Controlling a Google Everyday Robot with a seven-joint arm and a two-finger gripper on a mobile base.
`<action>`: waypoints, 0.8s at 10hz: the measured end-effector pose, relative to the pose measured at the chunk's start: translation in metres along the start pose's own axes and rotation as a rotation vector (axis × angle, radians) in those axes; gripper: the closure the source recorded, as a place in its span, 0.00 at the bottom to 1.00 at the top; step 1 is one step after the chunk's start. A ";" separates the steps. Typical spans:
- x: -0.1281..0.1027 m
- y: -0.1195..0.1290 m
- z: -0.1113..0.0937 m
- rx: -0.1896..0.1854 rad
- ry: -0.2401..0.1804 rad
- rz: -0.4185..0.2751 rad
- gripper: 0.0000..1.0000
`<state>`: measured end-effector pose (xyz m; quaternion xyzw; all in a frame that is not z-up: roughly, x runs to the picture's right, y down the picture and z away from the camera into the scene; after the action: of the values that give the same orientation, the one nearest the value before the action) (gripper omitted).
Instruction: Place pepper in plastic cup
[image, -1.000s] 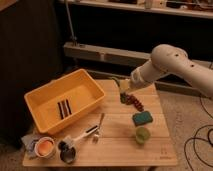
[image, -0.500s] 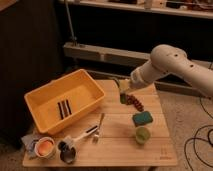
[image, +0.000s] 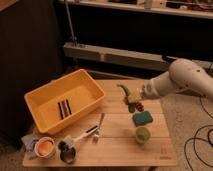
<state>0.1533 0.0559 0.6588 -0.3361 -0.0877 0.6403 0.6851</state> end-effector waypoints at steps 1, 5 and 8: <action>0.013 -0.007 -0.004 0.000 0.002 0.009 1.00; 0.078 -0.038 -0.019 0.003 0.008 0.067 1.00; 0.106 -0.048 -0.002 -0.034 0.011 0.069 1.00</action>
<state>0.2114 0.1564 0.6523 -0.3539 -0.0831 0.6603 0.6571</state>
